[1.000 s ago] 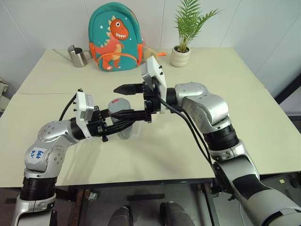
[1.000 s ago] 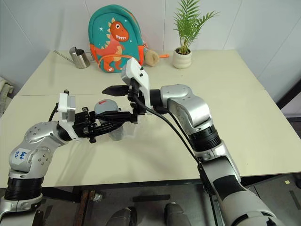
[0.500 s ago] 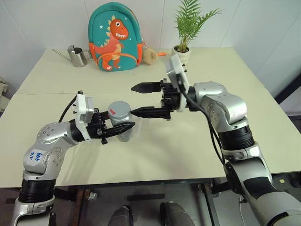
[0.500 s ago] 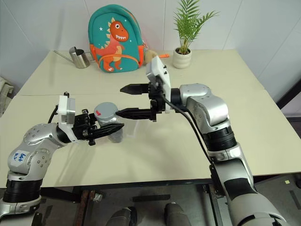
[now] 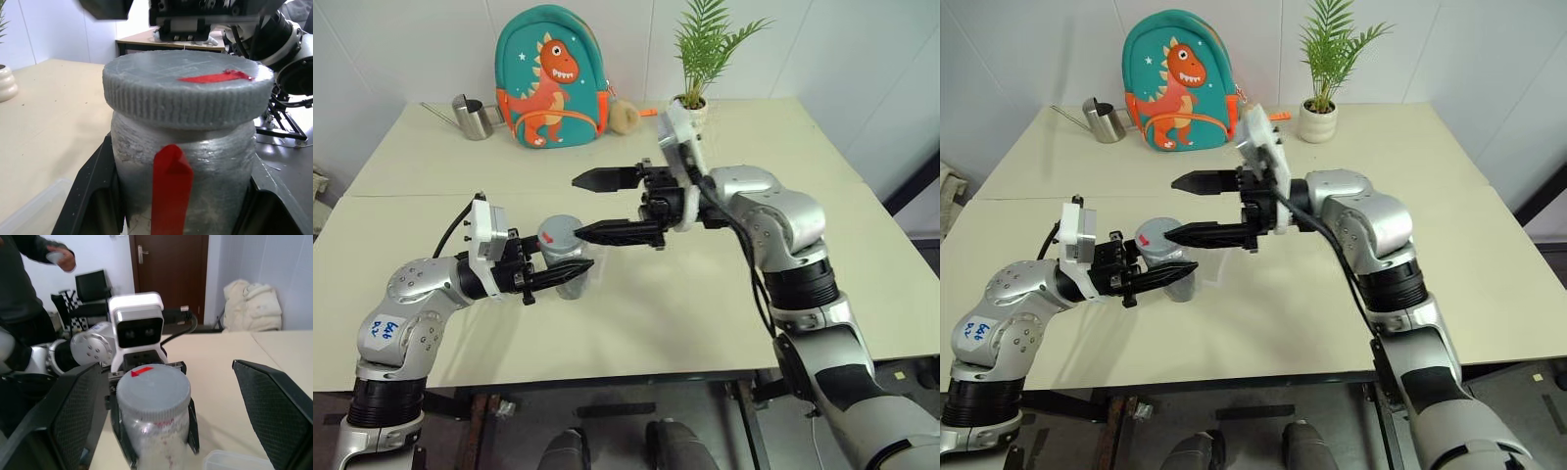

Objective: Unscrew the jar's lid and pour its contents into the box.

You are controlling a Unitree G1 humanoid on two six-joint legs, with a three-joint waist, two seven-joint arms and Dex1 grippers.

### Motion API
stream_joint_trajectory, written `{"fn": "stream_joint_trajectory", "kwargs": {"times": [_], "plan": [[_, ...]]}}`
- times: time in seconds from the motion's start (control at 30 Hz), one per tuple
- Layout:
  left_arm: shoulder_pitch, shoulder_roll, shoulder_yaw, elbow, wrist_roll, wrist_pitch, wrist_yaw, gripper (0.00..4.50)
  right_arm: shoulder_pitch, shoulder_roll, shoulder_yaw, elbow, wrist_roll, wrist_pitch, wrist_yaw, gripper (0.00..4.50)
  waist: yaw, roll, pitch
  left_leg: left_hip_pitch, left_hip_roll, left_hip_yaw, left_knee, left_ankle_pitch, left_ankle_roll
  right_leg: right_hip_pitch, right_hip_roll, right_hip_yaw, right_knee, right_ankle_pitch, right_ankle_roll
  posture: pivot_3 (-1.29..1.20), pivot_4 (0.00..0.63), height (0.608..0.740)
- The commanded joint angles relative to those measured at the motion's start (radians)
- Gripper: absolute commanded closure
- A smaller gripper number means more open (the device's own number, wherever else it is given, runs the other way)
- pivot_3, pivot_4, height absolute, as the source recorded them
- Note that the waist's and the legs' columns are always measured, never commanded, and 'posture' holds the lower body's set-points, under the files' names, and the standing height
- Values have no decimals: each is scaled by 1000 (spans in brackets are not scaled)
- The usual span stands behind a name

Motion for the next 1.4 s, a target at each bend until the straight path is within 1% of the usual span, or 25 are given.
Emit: {"fn": "stream_joint_trajectory", "kwargs": {"times": [0.03, 0.43, 0.53, 0.67, 0.9, 1.03, 1.13, 1.23, 1.3, 1.4], "plan": [[-9, 4, 7, -21, -12, -2, 2, 2475, -19, 21, 11, -14, -16, -20, -6, 13, 3, 0, 0, 0, 0, 0, 0, 0, 0, 0, 0, 0, 0, 0, 0, 0, 150, 740], [-14, 0, 4, -17, -8, -3, 3, 2475, -9, 33, 11, -8, -25, -21, -3, 13, 2, 0, 0, 0, -1, 0, 0, 0, 0, 0, -1, 0, -1, 0, 0, 0, 150, 740], [-16, -1, 4, -15, -6, -4, 3, 2475, -8, 37, 7, -4, -23, -21, -6, 573, 3, 0, 0, 0, -1, 0, 0, 0, 0, 0, -1, 0, -1, 0, 0, 0, 150, 740], [-13, 2, 6, -15, -7, -5, 3, 2475, -12, 47, -11, 3, -11, -21, -14, 1840, 3, 0, 0, 0, -1, 0, 0, 0, 0, 0, -1, 0, -1, 0, 0, 0, 150, 740], [-9, 4, 10, -19, -7, -5, 5, 2475, -24, 62, -94, 7, 71, 47, -50, 1840, 4, 0, 0, 0, -1, 0, 0, 0, 0, 0, -1, 0, -1, 0, 0, 0, 150, 740], [5, 8, 20, -27, -12, -2, 7, 2475, -42, 58, -233, 71, 162, 112, -125, 1840, 5, 0, 0, 0, -1, 0, 0, 0, 0, 0, -2, 0, -1, 0, 0, 0, 150, 740], [12, 10, 26, -30, -13, -1, 9, 2475, -16, 6, -256, 148, 102, 57, -135, 1840, 6, 0, 0, 0, -1, 0, 0, 0, 0, 0, -2, 0, -1, 0, 0, 0, 150, 740], [19, 13, 37, -32, -17, 2, 15, 2475, 38, -47, -242, 245, 2, -73, -137, 1840, 6, 0, 0, 0, -1, 0, 0, 0, 1, 1, -2, 0, -2, 0, 0, 0, 150, 740], [24, 16, 44, -33, -20, 5, 19, 2475, 69, -67, -241, 311, -52, -170, -137, 1840, 5, 0, 0, 0, -1, 1, -1, 0, 1, 1, -1, 0, -3, 0, 0, 0, 150, 740], [30, 18, 51, -34, -22, 7, 20, 2475, 97, -80, -250, 399, -96, -268, -129, 1840, 2, 0, 0, 0, -1, 2, -2, 0, 1, 0, 0, 1, -3, 0, 0, 0, 150, 740]]}}
